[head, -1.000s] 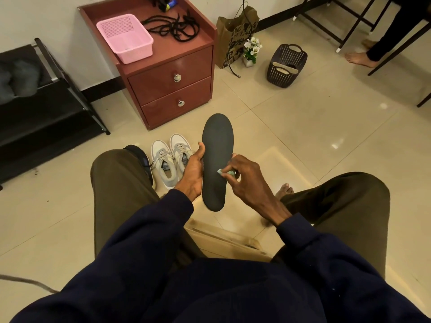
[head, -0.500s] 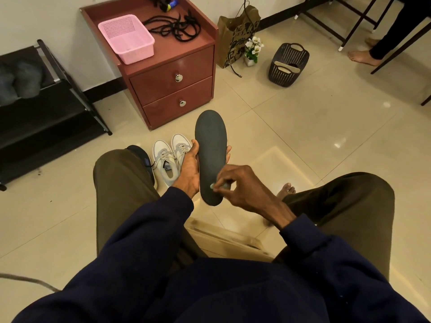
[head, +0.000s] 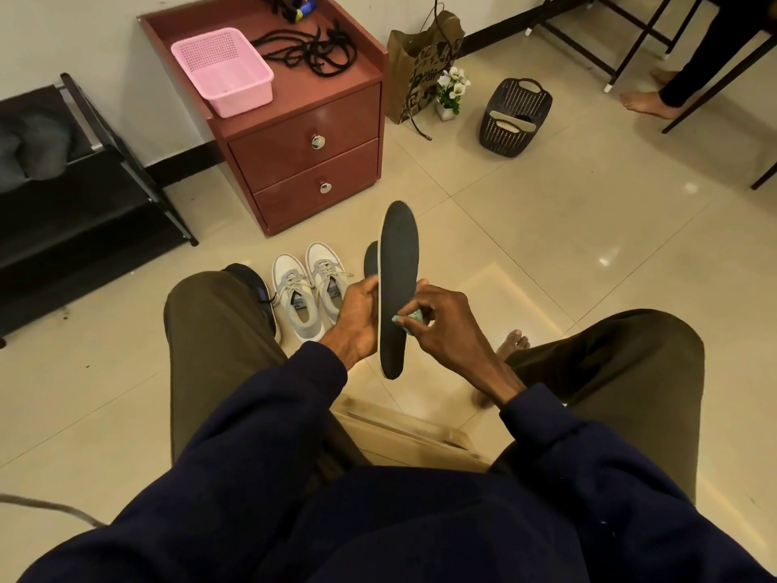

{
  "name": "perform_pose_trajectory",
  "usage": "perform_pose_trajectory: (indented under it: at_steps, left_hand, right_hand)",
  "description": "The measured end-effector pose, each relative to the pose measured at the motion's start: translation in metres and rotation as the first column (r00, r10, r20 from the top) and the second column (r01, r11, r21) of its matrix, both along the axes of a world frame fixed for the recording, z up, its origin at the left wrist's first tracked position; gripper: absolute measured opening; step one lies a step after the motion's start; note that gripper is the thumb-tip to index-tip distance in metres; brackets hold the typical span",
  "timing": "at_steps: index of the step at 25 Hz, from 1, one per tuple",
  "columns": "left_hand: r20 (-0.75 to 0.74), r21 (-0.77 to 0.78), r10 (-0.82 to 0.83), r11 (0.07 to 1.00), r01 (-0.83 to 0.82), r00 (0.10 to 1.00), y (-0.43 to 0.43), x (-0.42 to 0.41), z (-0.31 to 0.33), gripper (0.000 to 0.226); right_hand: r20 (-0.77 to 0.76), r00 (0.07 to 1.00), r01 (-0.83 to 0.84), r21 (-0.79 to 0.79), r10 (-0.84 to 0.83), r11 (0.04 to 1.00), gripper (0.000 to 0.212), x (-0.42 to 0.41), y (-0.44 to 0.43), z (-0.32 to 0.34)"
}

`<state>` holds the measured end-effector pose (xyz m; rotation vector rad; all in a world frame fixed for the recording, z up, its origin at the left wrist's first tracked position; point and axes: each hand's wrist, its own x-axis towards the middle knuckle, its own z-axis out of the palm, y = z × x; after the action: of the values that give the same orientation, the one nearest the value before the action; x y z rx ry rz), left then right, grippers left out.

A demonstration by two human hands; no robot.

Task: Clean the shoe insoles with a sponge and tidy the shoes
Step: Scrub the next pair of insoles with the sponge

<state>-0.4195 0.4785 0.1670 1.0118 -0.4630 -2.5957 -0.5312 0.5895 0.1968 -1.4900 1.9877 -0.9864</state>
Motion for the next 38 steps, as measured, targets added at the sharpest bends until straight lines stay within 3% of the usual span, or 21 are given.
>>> perform_pose_trajectory:
  at_steps: [4, 9, 13, 19, 24, 28, 34, 38]
  left_hand:
    - [0.127, -0.094, -0.018, 0.995, 0.03, 0.992, 0.005, -0.002, 0.001, 0.023]
    - [0.186, -0.163, 0.085, 0.985, -0.055, 0.979, 0.002, 0.001, 0.002, 0.024]
    - [0.179, -0.101, 0.243, 0.968, -0.228, 0.953, -0.005, 0.001, 0.001, 0.039]
    - [0.206, -0.105, 0.325, 0.945, -0.31, 0.923, -0.01, 0.003, -0.003, 0.02]
    - [0.214, -0.22, 0.111, 0.973, -0.063, 0.97, -0.003, 0.003, -0.001, 0.049]
    - [0.199, -0.348, -0.06, 0.929, 0.128, 0.978, 0.011, -0.002, 0.006, 0.045]
    - [0.186, -0.481, -0.267, 0.814, 0.325, 0.945, 0.019, 0.001, 0.012, 0.055]
    - [0.129, -0.537, -0.365, 0.756, 0.374, 0.922, 0.027, -0.001, 0.013, 0.057]
  right_hand:
    - [0.055, 0.983, 0.177, -0.086, -0.173, 0.98, 0.005, -0.009, -0.001, 0.007]
    - [0.221, 0.931, 0.318, -0.092, -0.292, 0.944, 0.005, -0.026, -0.003, 0.015]
    - [0.337, 0.936, 0.137, -0.082, -0.102, 0.987, 0.007, -0.025, -0.001, 0.016]
    - [0.405, 0.894, -0.176, -0.079, 0.193, 0.981, 0.007, -0.036, 0.004, 0.025]
    - [0.241, 0.965, -0.077, -0.113, 0.103, 0.991, 0.008, -0.028, 0.003, 0.02]
    - [0.142, 0.984, 0.132, -0.204, -0.104, 0.97, 0.006, -0.038, 0.0, 0.023]
    - [0.058, 0.903, 0.426, -0.24, -0.426, 0.872, 0.005, -0.086, 0.003, 0.018]
    - [-0.027, 0.873, 0.468, -0.237, -0.487, 0.852, 0.008, -0.099, 0.005, 0.014]
